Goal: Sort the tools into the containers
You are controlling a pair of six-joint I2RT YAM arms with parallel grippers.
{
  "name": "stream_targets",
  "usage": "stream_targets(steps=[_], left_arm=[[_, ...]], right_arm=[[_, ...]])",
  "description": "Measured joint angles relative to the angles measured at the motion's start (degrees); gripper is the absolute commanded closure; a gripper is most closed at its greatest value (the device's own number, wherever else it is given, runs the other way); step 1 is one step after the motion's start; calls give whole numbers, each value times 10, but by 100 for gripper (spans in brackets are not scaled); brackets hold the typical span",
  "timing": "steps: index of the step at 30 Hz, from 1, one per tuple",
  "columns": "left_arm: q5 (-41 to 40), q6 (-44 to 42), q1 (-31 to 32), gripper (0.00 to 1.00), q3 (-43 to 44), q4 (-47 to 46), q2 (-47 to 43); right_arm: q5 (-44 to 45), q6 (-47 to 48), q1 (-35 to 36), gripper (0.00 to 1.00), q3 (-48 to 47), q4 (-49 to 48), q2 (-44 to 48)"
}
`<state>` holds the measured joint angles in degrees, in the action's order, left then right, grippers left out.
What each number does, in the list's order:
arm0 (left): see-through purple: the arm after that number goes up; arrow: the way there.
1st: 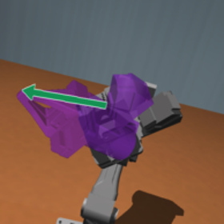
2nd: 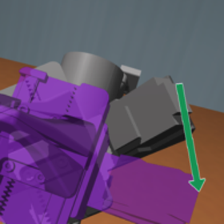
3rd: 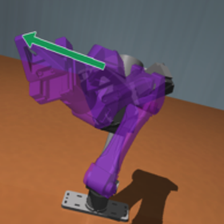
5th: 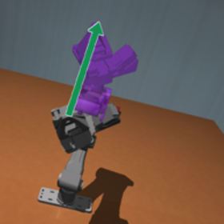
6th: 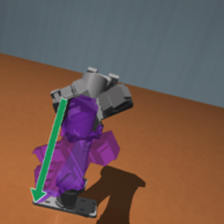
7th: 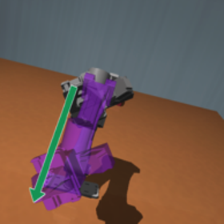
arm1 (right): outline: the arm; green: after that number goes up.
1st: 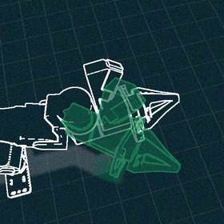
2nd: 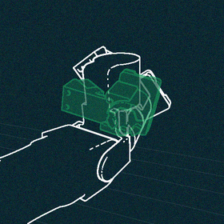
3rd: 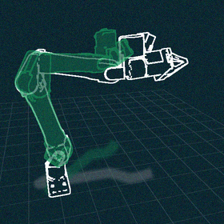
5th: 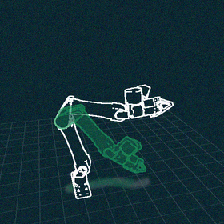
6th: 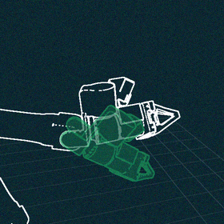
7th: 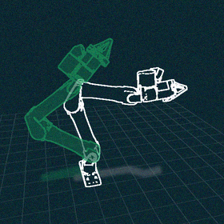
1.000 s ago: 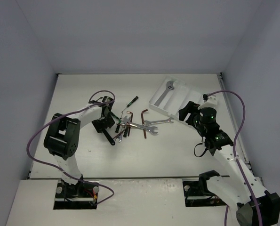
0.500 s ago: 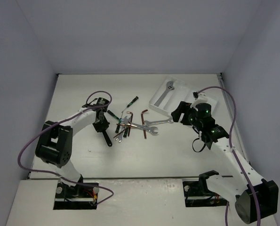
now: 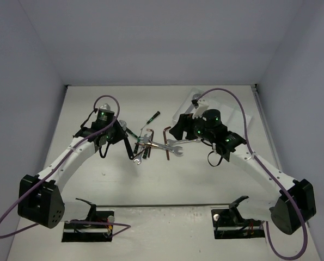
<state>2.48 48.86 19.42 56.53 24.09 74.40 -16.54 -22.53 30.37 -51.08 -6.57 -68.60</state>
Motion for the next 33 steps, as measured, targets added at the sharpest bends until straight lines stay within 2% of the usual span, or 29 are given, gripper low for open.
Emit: stream_targets(steps=[13,26,28,29,31,33], left_arm=[[81,45,17,100,4,-104,-47],[98,80,49,100,4,-152,-49],[97,80,59,100,4,-152,-49],[96,81,65,100,4,-153,-49],[95,82,73,100,4,-154,-49],[94,82,82,100,4,-154,-49]], right_arm=[[-8,-4,129,32,-81,-48,-109],[49,-16,168,41,-116,-79,-171],[58,-16,172,45,-119,-83,-179],[61,-16,174,50,-121,-85,-182],[68,-17,175,70,-122,-90,-189],[72,-17,177,84,-123,-92,-195]])
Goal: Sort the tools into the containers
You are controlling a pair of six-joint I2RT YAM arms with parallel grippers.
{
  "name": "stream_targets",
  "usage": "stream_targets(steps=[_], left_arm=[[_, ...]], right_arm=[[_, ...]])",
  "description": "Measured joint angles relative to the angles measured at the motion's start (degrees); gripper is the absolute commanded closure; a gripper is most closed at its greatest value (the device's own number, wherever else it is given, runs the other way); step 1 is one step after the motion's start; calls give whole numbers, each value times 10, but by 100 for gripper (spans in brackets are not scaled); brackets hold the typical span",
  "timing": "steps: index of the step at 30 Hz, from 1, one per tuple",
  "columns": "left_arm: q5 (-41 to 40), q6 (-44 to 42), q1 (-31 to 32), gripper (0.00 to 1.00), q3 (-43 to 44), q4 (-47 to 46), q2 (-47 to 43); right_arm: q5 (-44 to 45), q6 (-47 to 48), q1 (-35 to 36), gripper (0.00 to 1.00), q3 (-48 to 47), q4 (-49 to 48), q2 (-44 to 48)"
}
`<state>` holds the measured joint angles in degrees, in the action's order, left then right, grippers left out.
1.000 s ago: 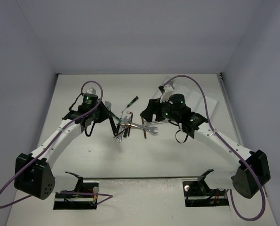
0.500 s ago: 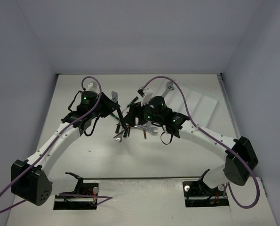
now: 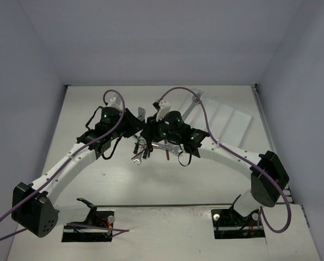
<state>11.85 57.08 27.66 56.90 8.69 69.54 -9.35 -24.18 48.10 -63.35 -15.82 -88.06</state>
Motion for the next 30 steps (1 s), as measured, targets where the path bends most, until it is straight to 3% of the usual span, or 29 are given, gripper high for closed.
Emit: stream_targets(steps=[2,7,8,9,10,11,13,22,30], left_arm=[[-3,0,7,100,0,0,0],[-8,-4,9,99,4,-4,-1],[-11,-8,9,91,6,-3,-1],[-13,-11,9,68,8,-2,-1],[-14,-14,9,38,10,1,0],[-17,-17,10,27,12,3,0],[-25,-23,10,18,19,9,-1],[-115,-87,10,15,49,112,-40],[-200,-151,10,15,48,219,-119]], right_arm=[[4,1,0,98,0,-1,-3],[22,-2,0,100,0,-4,-3],[25,-2,0,100,0,-6,-3],[29,-2,0,100,0,-7,-3],[32,-1,0,100,0,-7,-2],[36,0,0,100,0,-6,-1],[45,0,-2,100,4,-3,1],[104,-47,-74,100,33,7,4],[224,-102,-191,100,12,11,-35]])
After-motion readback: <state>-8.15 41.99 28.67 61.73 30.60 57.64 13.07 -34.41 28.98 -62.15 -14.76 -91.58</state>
